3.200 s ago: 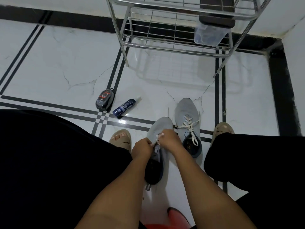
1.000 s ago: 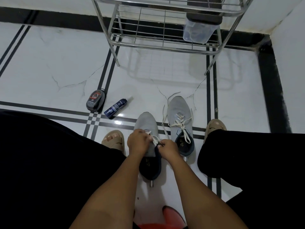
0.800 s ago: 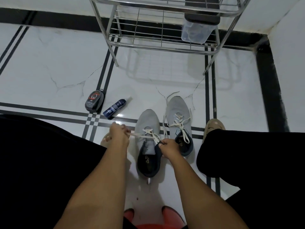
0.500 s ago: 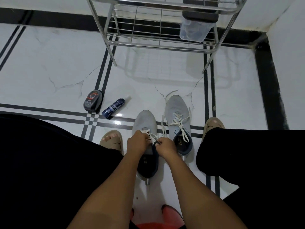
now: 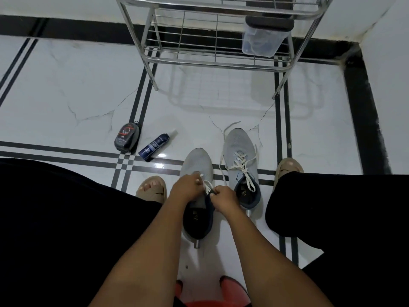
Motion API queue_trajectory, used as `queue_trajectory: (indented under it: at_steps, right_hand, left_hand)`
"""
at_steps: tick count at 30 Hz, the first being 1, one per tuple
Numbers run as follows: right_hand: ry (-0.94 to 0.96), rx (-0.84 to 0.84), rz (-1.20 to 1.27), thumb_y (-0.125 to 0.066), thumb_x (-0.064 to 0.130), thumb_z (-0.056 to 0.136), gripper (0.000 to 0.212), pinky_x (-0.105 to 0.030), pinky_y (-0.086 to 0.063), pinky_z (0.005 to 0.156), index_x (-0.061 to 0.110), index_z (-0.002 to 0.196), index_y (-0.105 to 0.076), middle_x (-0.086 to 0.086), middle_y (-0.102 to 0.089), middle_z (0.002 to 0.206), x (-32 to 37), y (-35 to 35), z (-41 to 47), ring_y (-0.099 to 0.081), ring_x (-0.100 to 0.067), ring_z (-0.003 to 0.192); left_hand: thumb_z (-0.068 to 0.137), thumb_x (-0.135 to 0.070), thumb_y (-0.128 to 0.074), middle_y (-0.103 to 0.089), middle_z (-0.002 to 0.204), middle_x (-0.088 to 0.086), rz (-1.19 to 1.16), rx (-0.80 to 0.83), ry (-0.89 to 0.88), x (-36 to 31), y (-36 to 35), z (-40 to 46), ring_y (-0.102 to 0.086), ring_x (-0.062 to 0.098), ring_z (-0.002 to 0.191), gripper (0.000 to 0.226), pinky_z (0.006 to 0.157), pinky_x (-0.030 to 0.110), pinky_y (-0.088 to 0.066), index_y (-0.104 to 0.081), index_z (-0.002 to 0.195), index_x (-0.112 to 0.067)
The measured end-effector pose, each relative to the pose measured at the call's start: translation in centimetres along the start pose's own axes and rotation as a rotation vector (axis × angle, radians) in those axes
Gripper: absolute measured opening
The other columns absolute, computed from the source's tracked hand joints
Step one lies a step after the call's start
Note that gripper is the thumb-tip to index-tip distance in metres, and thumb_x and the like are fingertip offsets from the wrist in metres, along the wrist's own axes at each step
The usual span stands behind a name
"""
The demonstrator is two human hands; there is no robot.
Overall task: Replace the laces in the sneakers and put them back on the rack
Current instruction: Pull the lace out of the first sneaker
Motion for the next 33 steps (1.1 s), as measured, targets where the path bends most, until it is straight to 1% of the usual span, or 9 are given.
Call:
queue_trajectory:
  at_steps: [4, 6, 10, 12, 14, 16, 20, 25, 33]
  right_hand:
    - [0.009, -0.019, -0.051, -0.051, 0.02, 0.089, 0.021, -0.035, -0.054, 0.085, 0.018, 0.098, -0.07, -0.012, -0.069, 0.105, -0.1, 0.1, -0.1, -0.062, -0.033, 0.1]
    - [0.017, -0.035, -0.044, -0.051, 0.021, 0.09, 0.022, -0.032, -0.051, 0.084, 0.017, 0.101, -0.069, -0.012, -0.068, 0.107, 0.1, 0.3, 0.0, -0.062, -0.033, 0.102]
    - [-0.013, -0.004, -0.062, -0.05, 0.017, 0.09, 0.022, -0.032, -0.052, 0.08, 0.014, 0.101, -0.069, -0.013, -0.067, 0.105, -0.3, 0.8, 0.0, -0.062, -0.034, 0.098]
    - [-0.036, 0.076, -0.019, -0.052, 0.015, 0.085, 0.018, -0.04, -0.058, 0.08, 0.01, 0.093, -0.068, -0.015, -0.066, 0.098, -0.4, 0.5, 0.0, -0.064, -0.034, 0.092]
    - [-0.054, 0.149, 0.045, -0.058, 0.019, 0.083, 0.011, -0.042, -0.06, 0.075, 0.01, 0.079, -0.063, -0.013, -0.065, 0.088, 0.1, 0.3, 0.1, -0.066, -0.032, 0.083]
    - [-0.034, 0.1, 0.111, -0.063, 0.031, 0.084, 0.021, -0.041, -0.058, 0.077, 0.013, 0.073, -0.06, -0.011, -0.067, 0.081, 1.2, 1.1, 0.5, -0.068, -0.031, 0.081]
    - [0.027, 0.014, 0.007, -0.065, 0.038, 0.081, 0.024, -0.036, -0.055, 0.076, 0.016, 0.074, -0.057, -0.011, -0.069, 0.087, 2.8, 2.2, 1.4, -0.067, -0.028, 0.081]
    - [0.054, 0.077, -0.259, -0.061, 0.03, 0.082, 0.023, -0.032, -0.051, 0.076, 0.016, 0.099, -0.061, -0.011, -0.066, 0.104, 1.8, -0.5, 0.6, -0.063, -0.03, 0.096]
    - [-0.081, -0.01, 0.109, -0.062, 0.011, 0.084, 0.016, -0.033, -0.053, 0.076, 0.006, 0.095, -0.073, -0.017, -0.071, 0.098, -0.8, -0.6, 1.1, -0.064, -0.032, 0.093]
  left_hand:
    - [0.087, -0.031, -0.06, -0.063, 0.101, 0.005, -0.073, -0.103, 0.077, 1.7, -1.8, -0.3, -0.062, 0.025, 0.093, 0.023, 0.074, 0.029, -0.044, -0.069, 0.104, -0.018]
    - [0.089, -0.024, -0.06, -0.066, 0.093, 0.005, -0.396, -0.138, 0.112, 2.0, -1.6, -0.5, -0.061, 0.022, 0.085, 0.017, 0.07, 0.029, -0.044, -0.073, 0.095, -0.014]
    - [0.095, -0.019, -0.053, -0.051, 0.075, 0.002, -1.415, -0.419, 0.573, 3.8, 1.2, -2.2, -0.048, 0.012, 0.06, 0.015, 0.049, 0.022, -0.046, -0.057, 0.084, -0.01]
    - [0.097, -0.035, -0.05, -0.054, 0.114, 0.011, -1.148, -0.42, 0.672, 4.0, 3.3, -2.4, -0.056, 0.022, 0.101, 0.034, 0.084, 0.035, -0.051, -0.052, 0.115, -0.007]
    - [0.094, -0.046, -0.054, -0.025, 0.152, 0.017, -0.612, -0.453, 0.627, 4.5, 4.8, -2.2, -0.033, 0.037, 0.136, 0.073, 0.104, 0.052, -0.039, -0.021, 0.15, -0.014]
    - [0.091, -0.042, -0.059, -0.023, 0.154, 0.016, -0.417, -0.519, 0.501, 4.1, 4.4, -2.2, -0.033, 0.04, 0.136, 0.076, 0.1, 0.052, -0.043, -0.018, 0.152, -0.019]
    - [0.089, -0.031, -0.058, -0.058, 0.12, 0.011, -0.2, -0.386, 0.182, 2.1, 0.7, -1.6, -0.057, 0.029, 0.106, 0.026, 0.084, 0.036, -0.047, -0.066, 0.111, -0.018]
    - [0.09, -0.019, -0.055, -0.051, 0.121, 0.008, -0.03, -0.256, -0.022, 0.9, -0.8, -1.0, -0.049, 0.027, 0.113, 0.028, 0.088, 0.036, -0.045, -0.063, 0.117, -0.022]
    - [0.096, -0.015, -0.047, -0.05, 0.116, 0.006, 0.364, -0.338, -0.132, -0.6, -0.9, -1.0, -0.05, 0.024, 0.105, 0.019, 0.069, 0.031, -0.037, -0.053, 0.114, -0.014]
Point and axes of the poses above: each hand's wrist, its own z-axis towards the middle knuckle, its own y-axis out of the back of the hand, x = y × z, the point moved 5 cm from there along z, towards the middle knuckle
